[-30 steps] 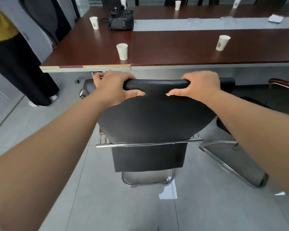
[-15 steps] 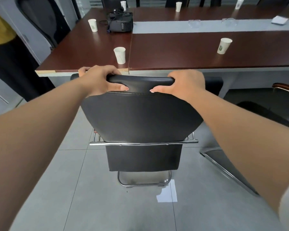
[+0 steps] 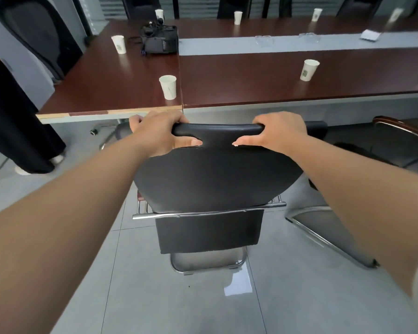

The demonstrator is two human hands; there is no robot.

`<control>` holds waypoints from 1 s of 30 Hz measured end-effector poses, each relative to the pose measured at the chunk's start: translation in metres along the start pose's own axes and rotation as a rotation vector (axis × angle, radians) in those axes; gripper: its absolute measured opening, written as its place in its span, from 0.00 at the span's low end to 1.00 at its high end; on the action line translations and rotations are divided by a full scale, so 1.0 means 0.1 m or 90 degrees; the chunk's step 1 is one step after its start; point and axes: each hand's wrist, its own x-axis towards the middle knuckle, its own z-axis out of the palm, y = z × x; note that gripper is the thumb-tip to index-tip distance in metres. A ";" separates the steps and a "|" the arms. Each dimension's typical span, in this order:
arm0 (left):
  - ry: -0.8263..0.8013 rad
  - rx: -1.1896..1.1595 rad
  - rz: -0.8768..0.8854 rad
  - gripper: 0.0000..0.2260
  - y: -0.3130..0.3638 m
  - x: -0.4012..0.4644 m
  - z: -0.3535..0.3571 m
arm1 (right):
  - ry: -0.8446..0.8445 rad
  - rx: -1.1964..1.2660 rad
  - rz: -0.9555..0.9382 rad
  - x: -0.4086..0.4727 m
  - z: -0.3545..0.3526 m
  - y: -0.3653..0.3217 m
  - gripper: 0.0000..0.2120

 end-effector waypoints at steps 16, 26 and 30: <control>-0.119 0.227 -0.065 0.41 0.09 -0.30 -0.08 | -0.069 0.004 0.010 -0.27 -0.03 -0.10 0.45; -0.051 0.298 0.039 0.36 -0.01 -0.24 -0.12 | -0.128 0.071 0.022 -0.12 -0.13 -0.12 0.44; -0.035 0.312 0.063 0.37 -0.17 -0.14 -0.17 | -0.082 0.074 0.024 -0.05 -0.08 -0.20 0.37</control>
